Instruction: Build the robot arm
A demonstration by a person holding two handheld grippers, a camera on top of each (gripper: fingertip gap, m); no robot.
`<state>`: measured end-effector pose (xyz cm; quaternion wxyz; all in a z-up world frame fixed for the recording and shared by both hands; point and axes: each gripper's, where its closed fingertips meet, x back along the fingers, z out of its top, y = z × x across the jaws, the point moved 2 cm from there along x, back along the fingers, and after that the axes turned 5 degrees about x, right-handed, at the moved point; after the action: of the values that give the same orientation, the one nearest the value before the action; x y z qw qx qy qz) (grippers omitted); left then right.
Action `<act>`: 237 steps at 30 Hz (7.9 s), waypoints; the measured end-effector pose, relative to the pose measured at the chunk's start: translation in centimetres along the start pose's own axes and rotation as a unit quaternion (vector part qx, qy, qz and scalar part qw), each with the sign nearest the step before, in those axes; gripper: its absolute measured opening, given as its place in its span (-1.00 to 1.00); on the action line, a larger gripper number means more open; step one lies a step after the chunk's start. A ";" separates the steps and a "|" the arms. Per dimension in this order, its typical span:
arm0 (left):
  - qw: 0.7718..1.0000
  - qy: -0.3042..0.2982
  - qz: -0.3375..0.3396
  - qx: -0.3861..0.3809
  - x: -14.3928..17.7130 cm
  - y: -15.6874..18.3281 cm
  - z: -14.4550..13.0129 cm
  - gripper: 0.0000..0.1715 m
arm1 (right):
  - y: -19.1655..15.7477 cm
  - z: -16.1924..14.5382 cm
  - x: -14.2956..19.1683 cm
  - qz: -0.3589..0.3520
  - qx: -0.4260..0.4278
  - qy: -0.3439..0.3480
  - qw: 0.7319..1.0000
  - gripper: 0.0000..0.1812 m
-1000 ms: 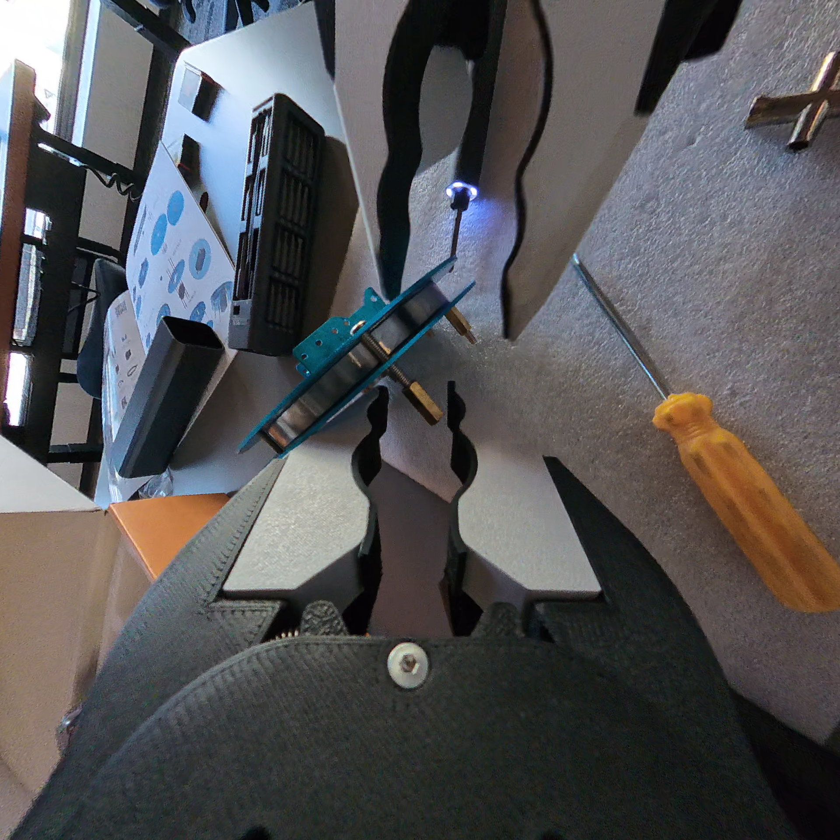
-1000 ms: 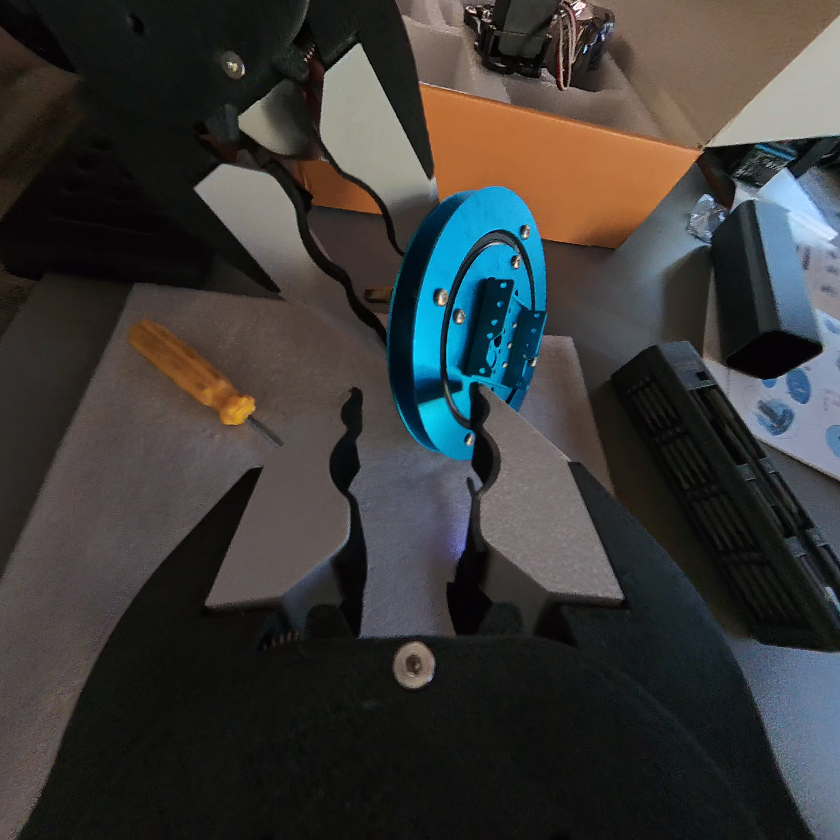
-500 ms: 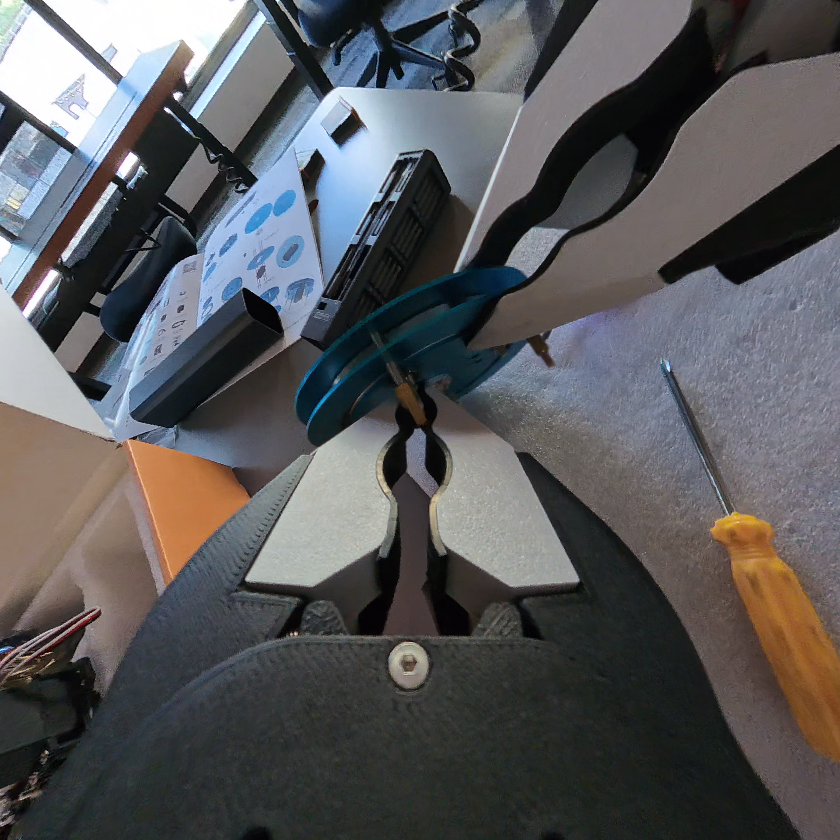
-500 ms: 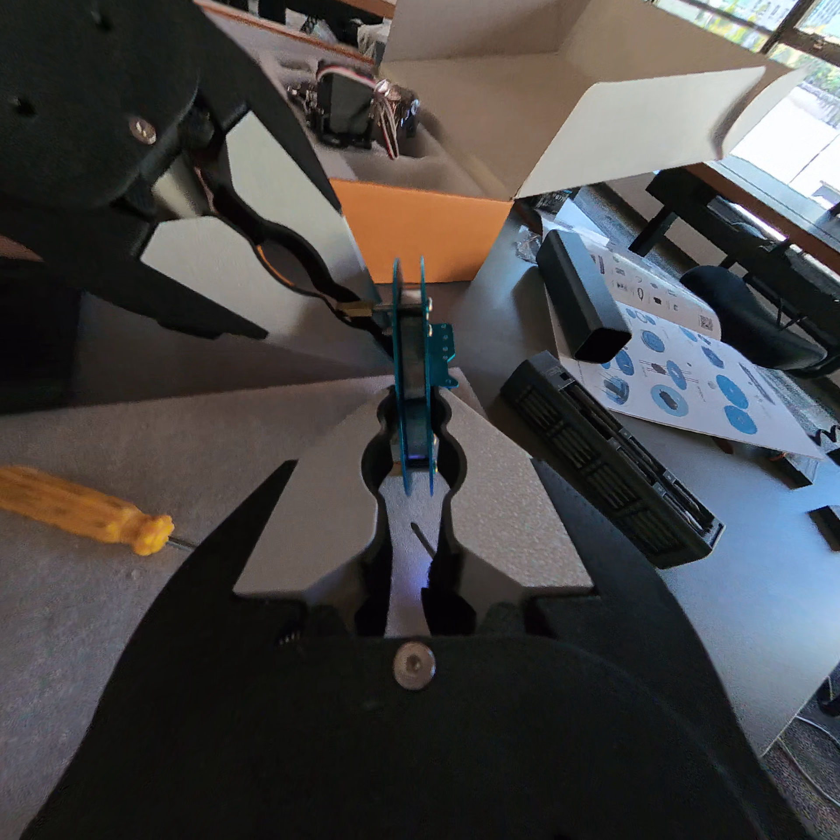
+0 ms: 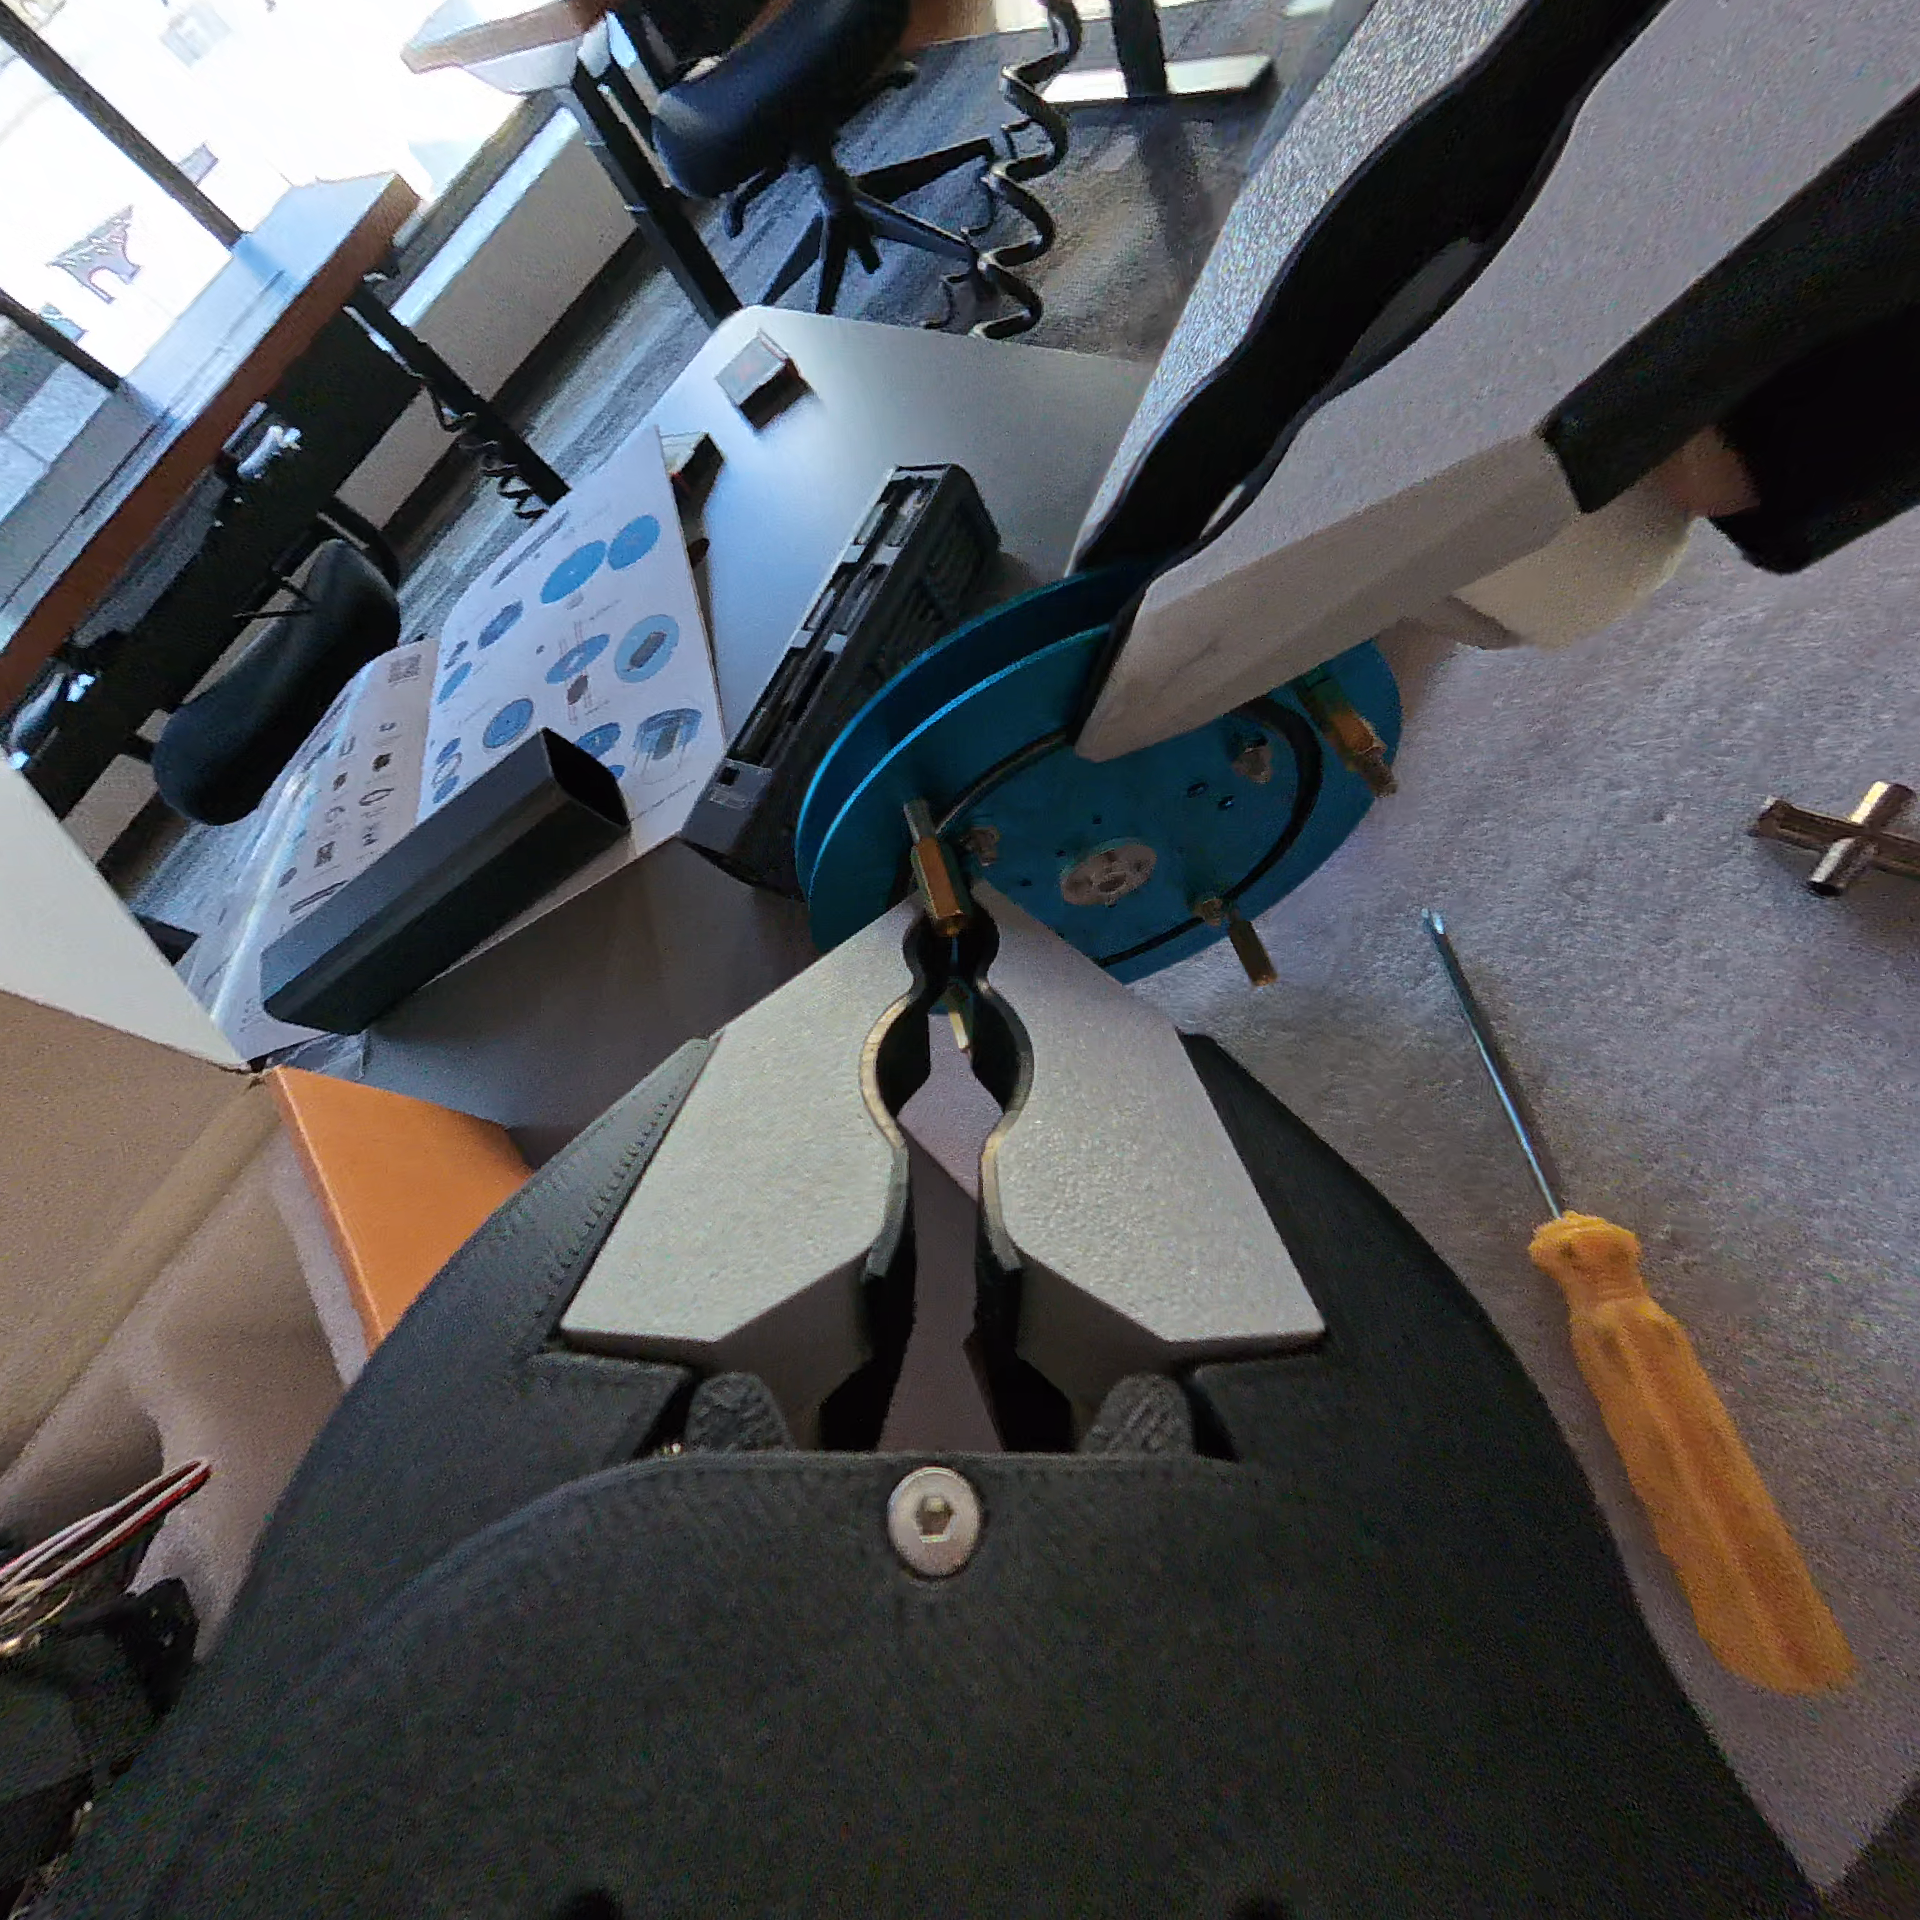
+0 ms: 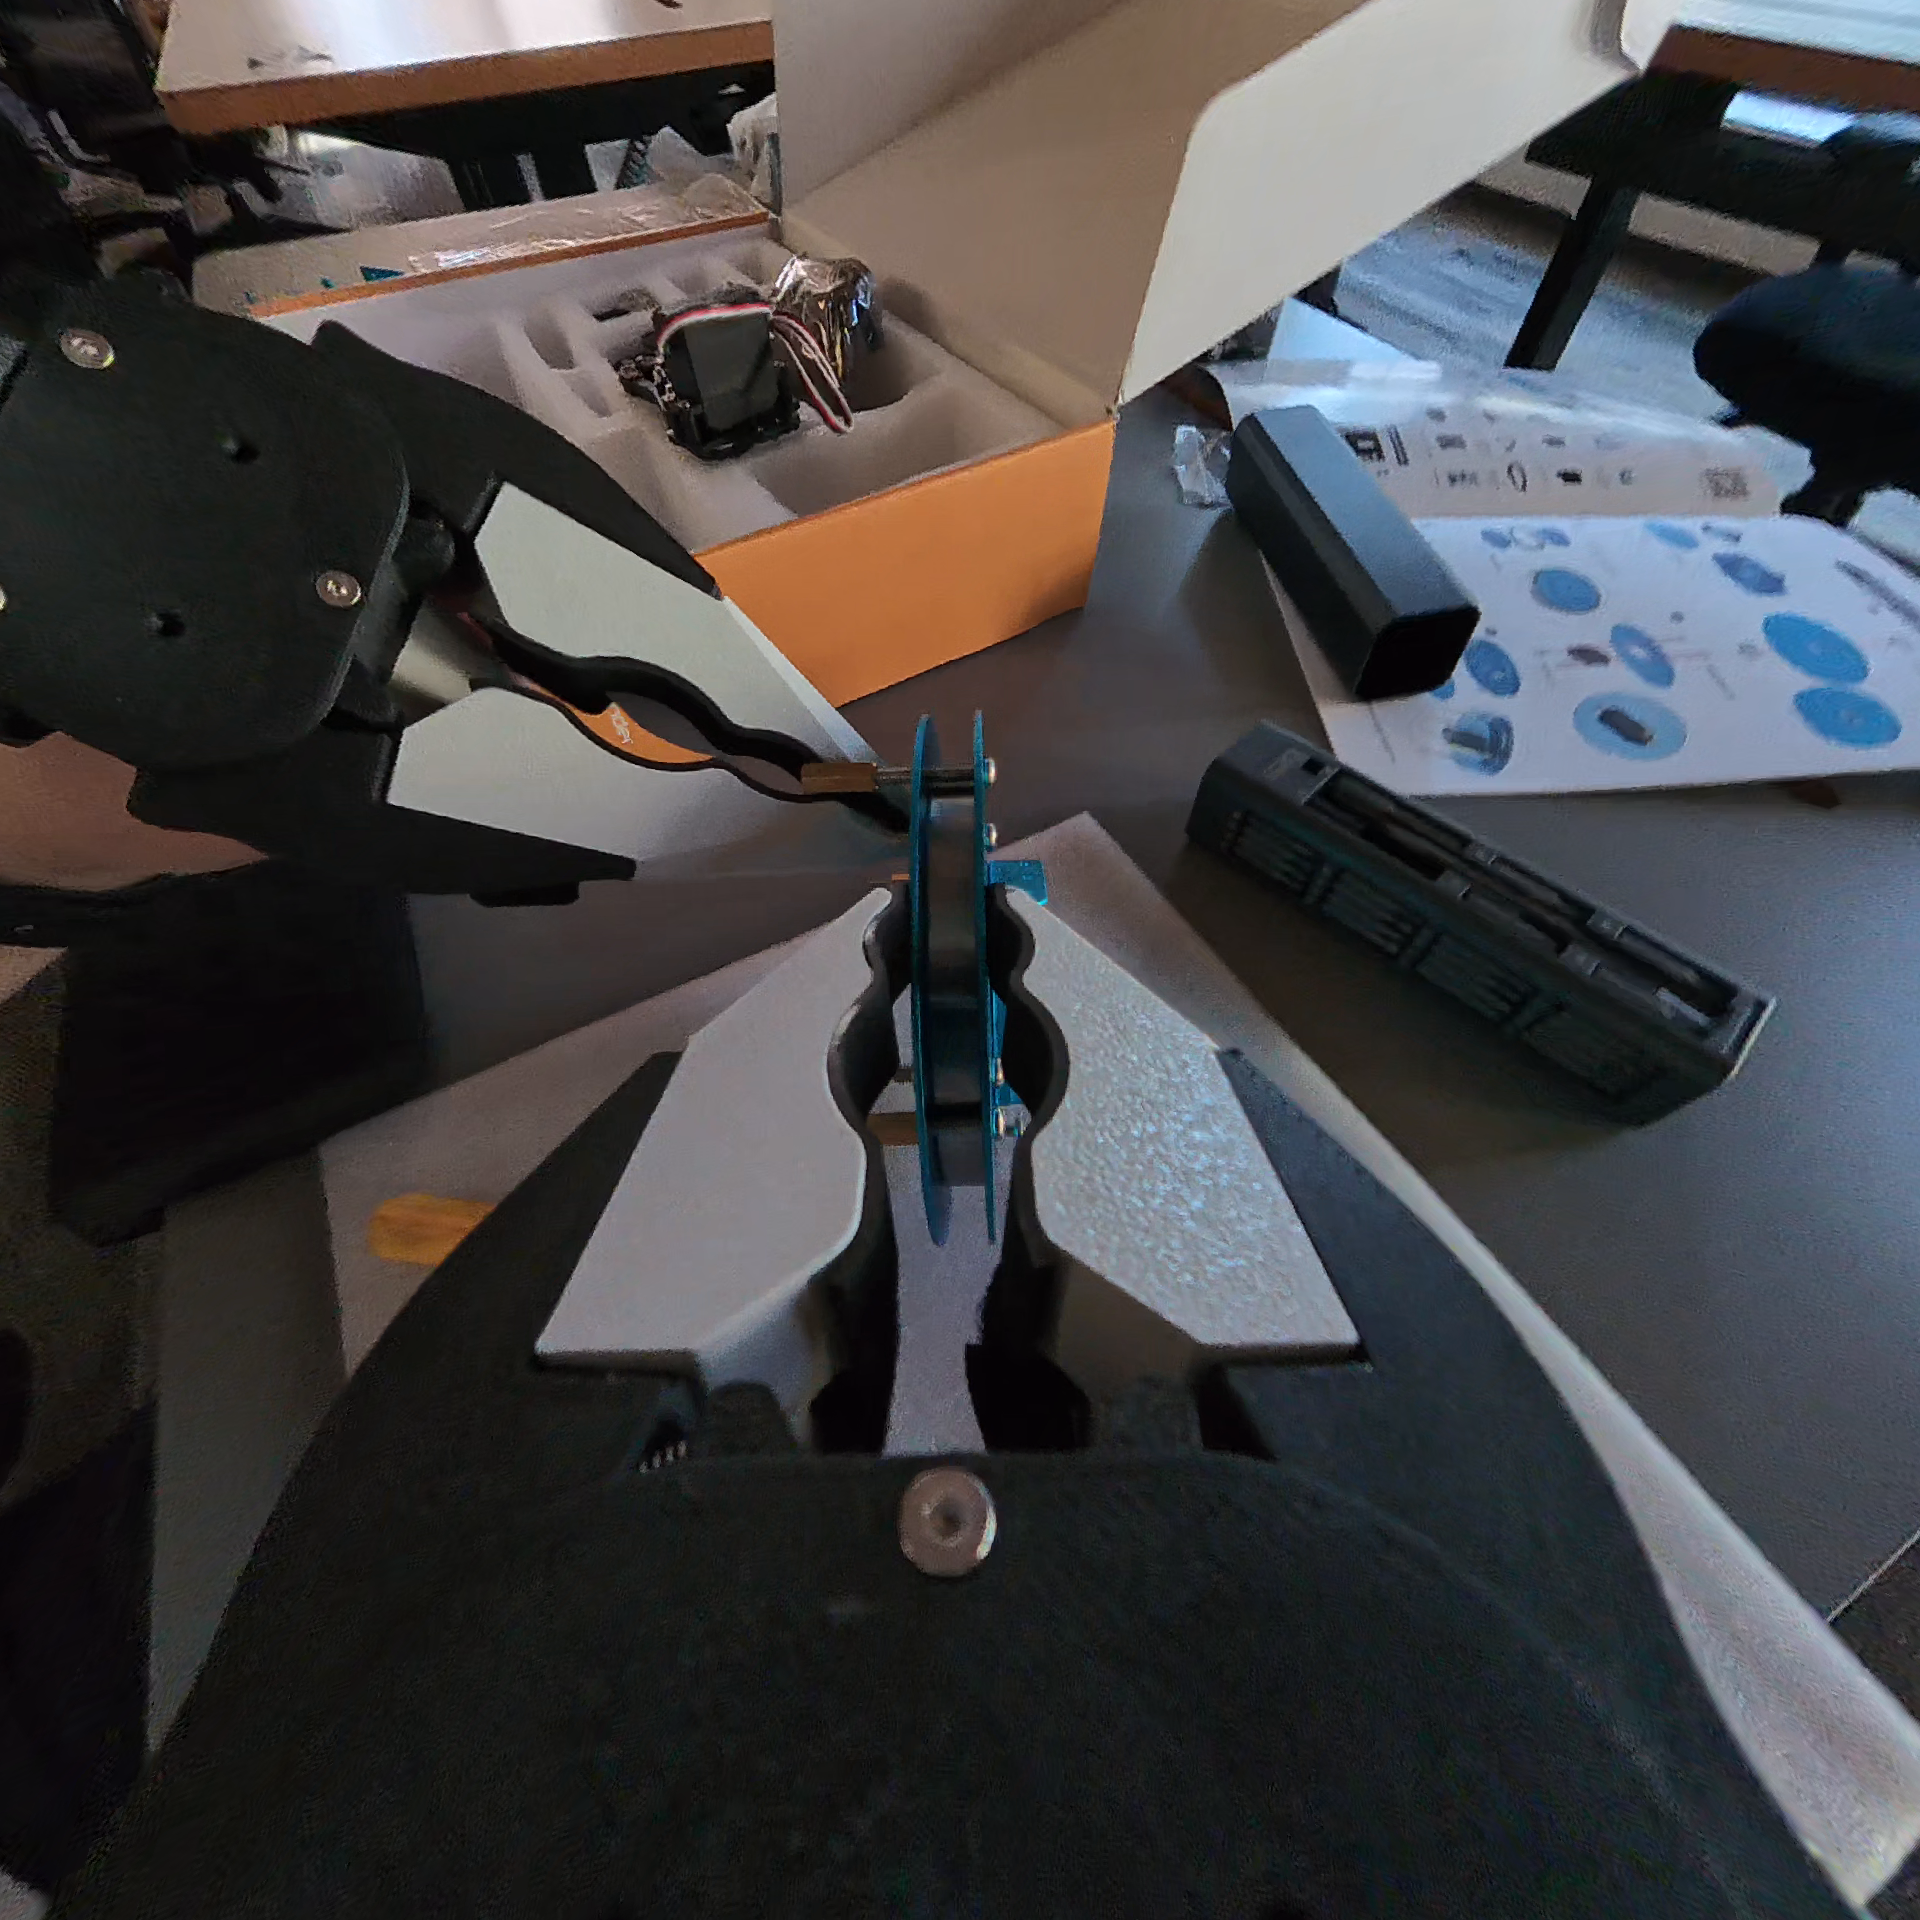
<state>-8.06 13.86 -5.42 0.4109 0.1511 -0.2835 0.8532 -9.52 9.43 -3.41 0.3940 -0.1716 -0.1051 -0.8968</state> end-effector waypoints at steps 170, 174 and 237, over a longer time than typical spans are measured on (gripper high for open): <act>0.976 -0.074 -0.142 -0.145 -4.2 7.4 -4.8 -0.95 | 7.4 -12.2 5.0 0.313 0.223 -0.353 0.853 -0.85; 0.976 -0.074 -0.143 -0.145 -4.2 7.4 -4.8 -0.95 | 7.3 -12.3 4.8 0.310 0.227 -0.359 0.851 -0.84; 0.965 -0.052 -0.187 -0.175 -4.2 7.2 -5.0 -0.94 | 6.0 -12.6 3.7 0.243 0.283 -0.338 0.864 -0.83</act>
<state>-11.25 10.65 -14.03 0.5680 0.1711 -0.4162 0.6891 -10.17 -1.13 -13.19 0.5715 -0.3657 -0.4359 -0.5913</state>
